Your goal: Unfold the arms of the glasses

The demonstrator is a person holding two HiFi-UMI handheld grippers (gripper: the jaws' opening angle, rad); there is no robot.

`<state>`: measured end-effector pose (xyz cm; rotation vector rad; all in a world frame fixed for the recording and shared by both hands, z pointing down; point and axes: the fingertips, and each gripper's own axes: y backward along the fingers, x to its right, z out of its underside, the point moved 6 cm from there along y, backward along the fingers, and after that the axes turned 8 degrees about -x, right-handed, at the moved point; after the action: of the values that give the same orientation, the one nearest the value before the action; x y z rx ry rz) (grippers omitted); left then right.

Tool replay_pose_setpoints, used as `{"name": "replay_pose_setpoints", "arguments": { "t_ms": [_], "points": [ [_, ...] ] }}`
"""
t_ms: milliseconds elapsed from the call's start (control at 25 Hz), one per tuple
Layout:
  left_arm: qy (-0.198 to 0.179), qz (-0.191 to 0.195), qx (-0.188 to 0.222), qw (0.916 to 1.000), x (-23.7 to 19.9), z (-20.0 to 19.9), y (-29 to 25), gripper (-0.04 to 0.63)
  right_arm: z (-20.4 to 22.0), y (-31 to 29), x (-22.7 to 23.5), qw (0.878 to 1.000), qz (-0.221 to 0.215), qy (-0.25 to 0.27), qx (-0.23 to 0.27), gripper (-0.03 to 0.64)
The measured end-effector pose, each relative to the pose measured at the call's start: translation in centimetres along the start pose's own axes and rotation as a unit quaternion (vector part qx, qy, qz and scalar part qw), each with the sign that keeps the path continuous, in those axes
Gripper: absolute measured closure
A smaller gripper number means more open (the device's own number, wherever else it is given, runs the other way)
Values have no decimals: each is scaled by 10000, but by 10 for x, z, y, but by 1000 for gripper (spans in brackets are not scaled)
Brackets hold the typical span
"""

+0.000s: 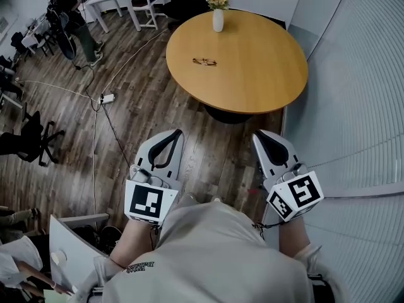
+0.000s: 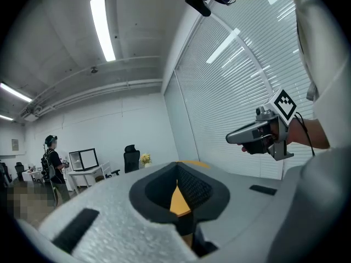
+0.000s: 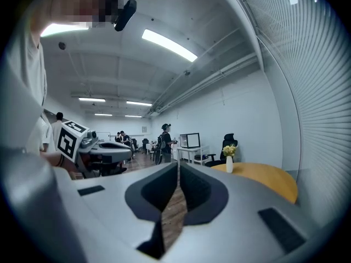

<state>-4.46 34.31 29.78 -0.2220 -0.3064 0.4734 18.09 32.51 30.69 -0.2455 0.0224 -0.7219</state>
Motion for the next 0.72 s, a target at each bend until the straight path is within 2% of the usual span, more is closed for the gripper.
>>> {"name": "replay_pose_setpoints", "arguments": {
  "t_ms": [320, 720],
  "points": [
    [-217, -30, 54, 9997, 18, -14, -17, 572, 9, 7, 21, 10000, -27, -8, 13, 580],
    [-183, -133, -15, 9997, 9, -8, -33, 572, 14, -6, 35, 10000, -63, 9, 4, 580]
  ]
}}
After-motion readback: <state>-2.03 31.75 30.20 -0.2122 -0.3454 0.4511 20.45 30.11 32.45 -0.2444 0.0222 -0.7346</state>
